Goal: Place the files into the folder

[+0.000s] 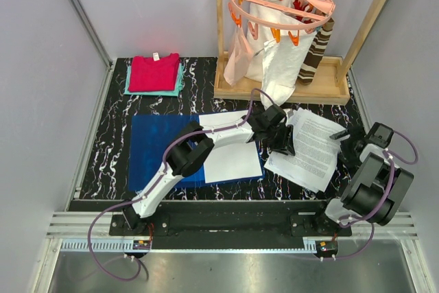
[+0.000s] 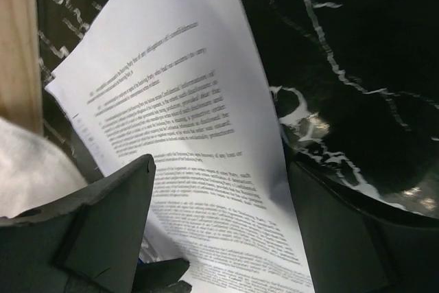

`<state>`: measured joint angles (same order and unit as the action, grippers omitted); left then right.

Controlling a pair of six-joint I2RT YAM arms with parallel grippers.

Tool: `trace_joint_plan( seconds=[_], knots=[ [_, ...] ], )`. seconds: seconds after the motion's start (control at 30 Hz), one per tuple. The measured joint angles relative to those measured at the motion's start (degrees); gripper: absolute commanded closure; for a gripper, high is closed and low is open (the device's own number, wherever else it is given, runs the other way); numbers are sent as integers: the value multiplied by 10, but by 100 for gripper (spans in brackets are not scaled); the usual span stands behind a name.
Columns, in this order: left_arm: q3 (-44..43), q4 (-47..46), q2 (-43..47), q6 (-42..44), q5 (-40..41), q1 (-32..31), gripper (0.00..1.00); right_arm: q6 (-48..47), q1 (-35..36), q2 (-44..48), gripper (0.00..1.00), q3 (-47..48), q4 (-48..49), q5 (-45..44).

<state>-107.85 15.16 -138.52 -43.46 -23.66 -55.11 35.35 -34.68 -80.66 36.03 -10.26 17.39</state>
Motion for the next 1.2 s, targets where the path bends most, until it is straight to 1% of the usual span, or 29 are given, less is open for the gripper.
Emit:
trace_joint_plan(
  seconds=[0.13, 0.3, 0.5, 0.8, 1.0, 1.1, 1.13, 1.2],
  knots=[
    [0, 0, 0, 4, -5, 1, 58, -6, 0, 13, 12, -19, 12, 41],
    [0, 2, 0, 10, -13, 3, 58, -10, 0, 78, 12, -51, -4, 66],
    [0, 2, 0, 17, -14, 3, 58, -13, 0, 142, 11, -52, -42, 86],
    [0, 2, 0, 18, -15, 3, 59, -21, 0, 153, 11, -52, -72, 113],
    [0, 2, -1, 18, -17, 3, 59, -28, 0, 192, 11, -48, -108, 123],
    [0, 2, -1, 18, -18, 4, 60, -35, 1, 196, 11, -43, -117, 123],
    [0, 2, -1, 18, -18, 4, 60, -37, 1, 196, 12, -43, -120, 123],
    [0, 1, -1, 18, -19, 4, 60, -40, 1, 192, 21, -43, -123, 123]
  ],
)
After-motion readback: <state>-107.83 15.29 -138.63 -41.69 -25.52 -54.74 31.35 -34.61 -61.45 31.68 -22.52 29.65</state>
